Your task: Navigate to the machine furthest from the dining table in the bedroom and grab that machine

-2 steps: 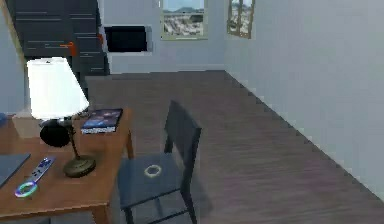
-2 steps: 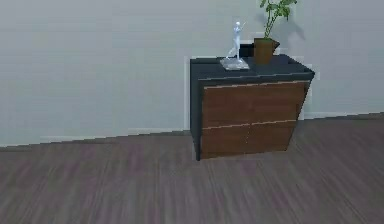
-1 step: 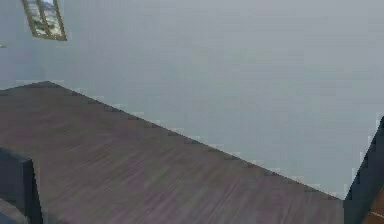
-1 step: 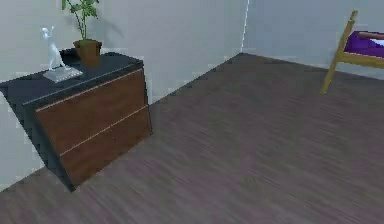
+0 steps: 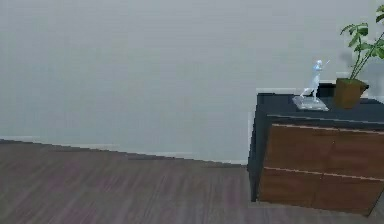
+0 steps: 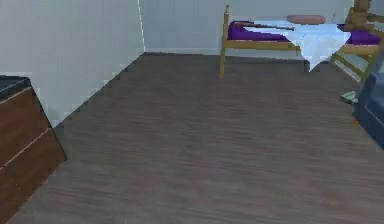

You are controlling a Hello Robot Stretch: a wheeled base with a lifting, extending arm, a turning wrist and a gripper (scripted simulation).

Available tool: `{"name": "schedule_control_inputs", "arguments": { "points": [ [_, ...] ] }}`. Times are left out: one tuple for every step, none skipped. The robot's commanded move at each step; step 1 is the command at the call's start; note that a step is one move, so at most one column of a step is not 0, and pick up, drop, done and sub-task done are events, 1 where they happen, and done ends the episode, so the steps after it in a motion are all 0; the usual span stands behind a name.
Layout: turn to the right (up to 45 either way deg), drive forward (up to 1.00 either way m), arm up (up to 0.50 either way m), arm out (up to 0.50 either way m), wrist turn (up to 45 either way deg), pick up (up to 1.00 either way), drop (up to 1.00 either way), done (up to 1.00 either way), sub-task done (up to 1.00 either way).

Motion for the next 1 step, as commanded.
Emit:
{"name": "schedule_control_inputs", "arguments": {
  "points": [
    [0.0, 1.00, 0.00, 0.00, 0.0, 0.00, 0.00, 0.00, 0.00]
  ]
}}
